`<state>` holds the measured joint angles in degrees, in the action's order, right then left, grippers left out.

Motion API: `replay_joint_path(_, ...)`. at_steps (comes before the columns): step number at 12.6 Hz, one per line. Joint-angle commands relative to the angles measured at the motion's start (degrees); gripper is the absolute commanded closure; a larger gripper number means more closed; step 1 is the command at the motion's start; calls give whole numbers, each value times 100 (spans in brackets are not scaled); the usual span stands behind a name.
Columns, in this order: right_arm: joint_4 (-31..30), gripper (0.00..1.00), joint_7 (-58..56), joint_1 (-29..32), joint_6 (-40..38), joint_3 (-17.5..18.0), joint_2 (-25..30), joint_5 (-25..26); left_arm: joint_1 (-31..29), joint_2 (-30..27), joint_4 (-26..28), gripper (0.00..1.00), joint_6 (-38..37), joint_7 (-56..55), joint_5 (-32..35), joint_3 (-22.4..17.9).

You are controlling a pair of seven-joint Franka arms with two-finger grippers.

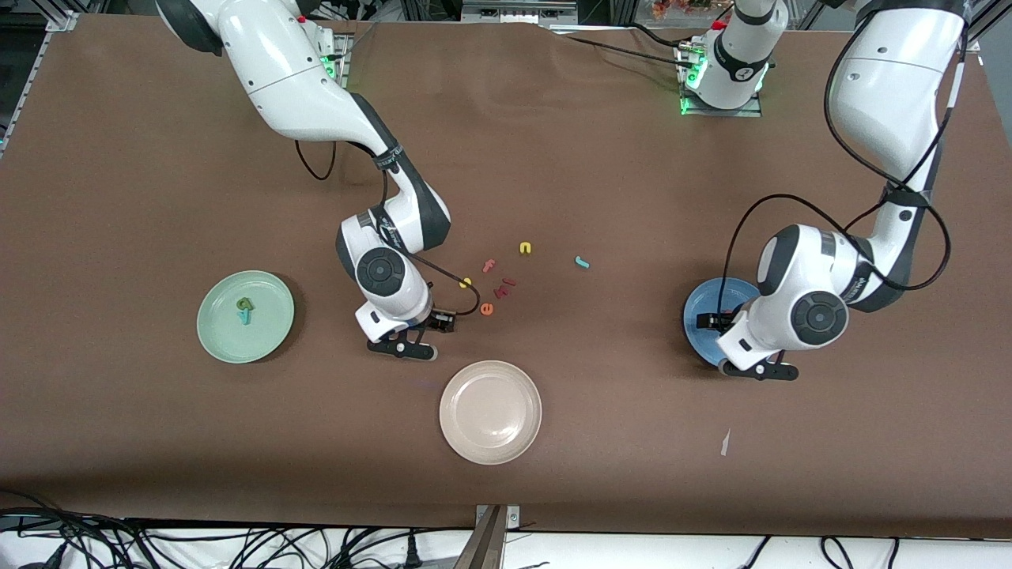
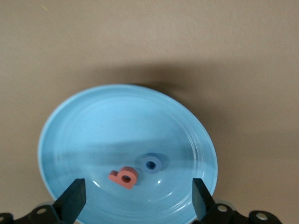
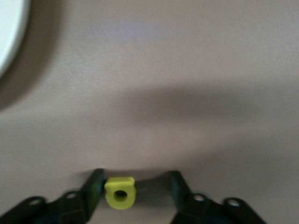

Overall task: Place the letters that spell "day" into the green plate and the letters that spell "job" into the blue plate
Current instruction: 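Grasp the yellow a and teal j with both grippers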

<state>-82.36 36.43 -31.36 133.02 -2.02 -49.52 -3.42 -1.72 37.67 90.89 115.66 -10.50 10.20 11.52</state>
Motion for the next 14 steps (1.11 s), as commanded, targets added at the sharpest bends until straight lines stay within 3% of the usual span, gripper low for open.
replay_joint_path(1,194,64,128,-72,-170,0,-128,52,13,-242,-385,0,-542,65,166,17)
replay_joint_path(3,194,64,136,-151,-215,0,-110,52,75,-330,-712,0,-1218,-83,61,61)
replay_joint_path(5,194,63,128,-151,-198,0,-128,78,101,-655,-660,0,-1694,-1010,-324,201)
replay_joint_path(7,194,58,84,-142,-197,-9,-119,87,110,-752,-581,1,-1766,-1951,-842,437)
replay_joint_path(9,194,60,66,-142,-197,-9,-119,87,285,-700,-380,4,-1723,-2944,-827,649)
replay_joint_path(10,185,63,31,-142,-189,-9,-119,96,521,-656,-283,5,-1600,-3497,-801,641)
replay_joint_path(12,185,93,-22,-142,-197,-9,-119,96,794,-481,-160,5,-1197,-4640,-827,658)
replay_joint_path(14,193,95,-31,-90,-293,-26,-58,43,1050,-393,234,5,-618,-5416,-818,650)
